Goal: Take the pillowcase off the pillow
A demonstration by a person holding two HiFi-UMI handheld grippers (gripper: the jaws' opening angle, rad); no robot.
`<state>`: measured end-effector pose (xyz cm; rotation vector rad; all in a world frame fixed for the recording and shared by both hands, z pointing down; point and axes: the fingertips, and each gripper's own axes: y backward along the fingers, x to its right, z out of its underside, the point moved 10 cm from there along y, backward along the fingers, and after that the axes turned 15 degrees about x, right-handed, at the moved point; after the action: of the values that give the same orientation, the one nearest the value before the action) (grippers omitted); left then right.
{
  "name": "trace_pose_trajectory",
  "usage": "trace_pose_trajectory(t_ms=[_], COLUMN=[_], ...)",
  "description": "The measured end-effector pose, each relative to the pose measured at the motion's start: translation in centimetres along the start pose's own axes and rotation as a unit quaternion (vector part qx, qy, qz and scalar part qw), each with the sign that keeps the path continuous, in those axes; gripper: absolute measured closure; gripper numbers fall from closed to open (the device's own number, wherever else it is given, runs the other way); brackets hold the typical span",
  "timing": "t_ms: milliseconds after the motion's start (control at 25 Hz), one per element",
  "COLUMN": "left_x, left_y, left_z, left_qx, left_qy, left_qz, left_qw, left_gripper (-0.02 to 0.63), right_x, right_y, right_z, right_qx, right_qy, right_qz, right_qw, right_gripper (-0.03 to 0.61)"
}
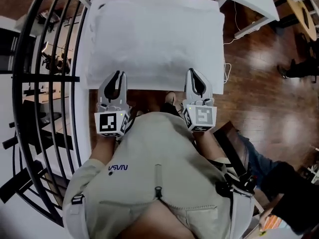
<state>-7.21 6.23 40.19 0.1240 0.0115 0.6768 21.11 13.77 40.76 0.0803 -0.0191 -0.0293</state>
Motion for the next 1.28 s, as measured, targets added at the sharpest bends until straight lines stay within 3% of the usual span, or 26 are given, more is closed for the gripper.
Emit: trace_pose_trajectory(t_ms=[200,400,600,760,840,920,960,1000,1040,1280], left_x=[-0.1,-3.1,-5.7,-6.0,-5.6,-5.2,-5.1,-5.3,-5.5,-6.3], left_y=[-0.8,-0.5,-2.1,-3.6,-4.4,-5.3,-5.6,-6.0,-6.3,-9.1], left_z=[1.8,5.6,9.8,13.6,14.2,13.6,13.0,12.1,11.2,4.4], left_qx=[-0.039,-0.092,-0.138,-0.196,-0.199,-0.194,-0.186,-0.177,-0.168,-0.123], left_qy=[-0.007,-0.019,-0.030,-0.049,-0.064,-0.078,-0.083,-0.083,-0.078,-0.067], left_qz=[-0.023,-0.028,0.018,0.067,0.082,0.096,0.098,0.097,0.096,0.094], left_qw=[0.9990,0.9952,0.9898,0.9772,0.9743,0.9733,0.9742,0.9759,0.9781,0.9857], left_gripper=[0.450,0.364,0.314,0.304,0.315,0.393,0.459,0.568,0.596,0.603], right_x=[2.4,2.7,1.5,0.5,0.6,0.7,0.7,0.7,0.7,1.8], right_y=[-2.0,-2.5,-2.6,-3.6,-4.2,-4.4,-4.4,-4.5,-4.6,-6.1], right_z=[2.1,4.9,8.6,11.3,11.4,10.7,10.1,9.3,8.4,2.1], right_qx=[-0.028,-0.084,-0.162,-0.220,-0.223,-0.207,-0.195,-0.182,-0.171,-0.116], right_qy=[0.004,0.057,0.116,0.181,0.191,0.191,0.190,0.189,0.189,0.165], right_qz=[-0.050,-0.059,-0.052,-0.050,-0.046,-0.046,-0.046,-0.044,-0.042,-0.035], right_qw=[0.998,0.993,0.979,0.957,0.955,0.958,0.961,0.964,0.966,0.979], right_gripper=[0.425,0.310,0.259,0.262,0.303,0.395,0.448,0.505,0.564,0.570])
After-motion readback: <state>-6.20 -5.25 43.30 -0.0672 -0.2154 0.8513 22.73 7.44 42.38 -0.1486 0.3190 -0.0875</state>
